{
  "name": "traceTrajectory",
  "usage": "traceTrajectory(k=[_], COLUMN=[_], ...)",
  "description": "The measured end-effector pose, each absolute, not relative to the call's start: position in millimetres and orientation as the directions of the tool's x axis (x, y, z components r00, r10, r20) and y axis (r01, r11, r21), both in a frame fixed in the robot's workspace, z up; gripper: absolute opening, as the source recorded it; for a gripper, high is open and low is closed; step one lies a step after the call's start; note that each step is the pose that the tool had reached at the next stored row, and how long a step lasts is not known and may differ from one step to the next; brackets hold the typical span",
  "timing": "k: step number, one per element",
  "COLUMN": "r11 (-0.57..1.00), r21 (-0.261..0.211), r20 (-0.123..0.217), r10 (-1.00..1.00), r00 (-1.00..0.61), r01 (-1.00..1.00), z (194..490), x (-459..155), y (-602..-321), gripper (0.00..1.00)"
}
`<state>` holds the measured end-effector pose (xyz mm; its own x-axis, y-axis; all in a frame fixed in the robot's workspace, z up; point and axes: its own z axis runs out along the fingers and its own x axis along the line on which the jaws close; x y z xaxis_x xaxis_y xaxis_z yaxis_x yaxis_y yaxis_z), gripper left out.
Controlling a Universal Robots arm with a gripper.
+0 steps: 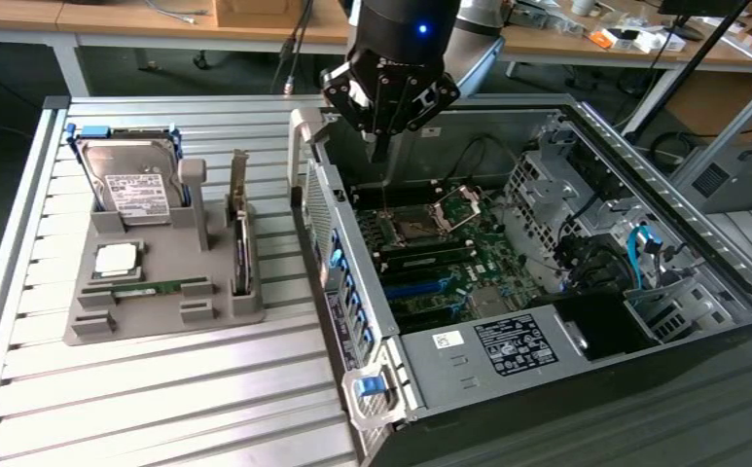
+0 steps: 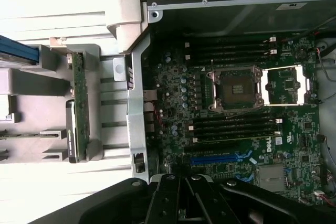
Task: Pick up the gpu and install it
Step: 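Reach for the gpu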
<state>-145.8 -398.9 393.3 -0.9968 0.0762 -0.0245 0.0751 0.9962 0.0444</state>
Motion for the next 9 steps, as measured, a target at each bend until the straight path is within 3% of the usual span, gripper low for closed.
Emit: traceTrajectory(k=[9], r11=[0.996], r21=[0.044], r20=[-0.024], r10=[0.076], r00=[-0.997], r01=[0.075], z=[393.3], x=[-148.3], y=[-398.9], gripper=[0.1])
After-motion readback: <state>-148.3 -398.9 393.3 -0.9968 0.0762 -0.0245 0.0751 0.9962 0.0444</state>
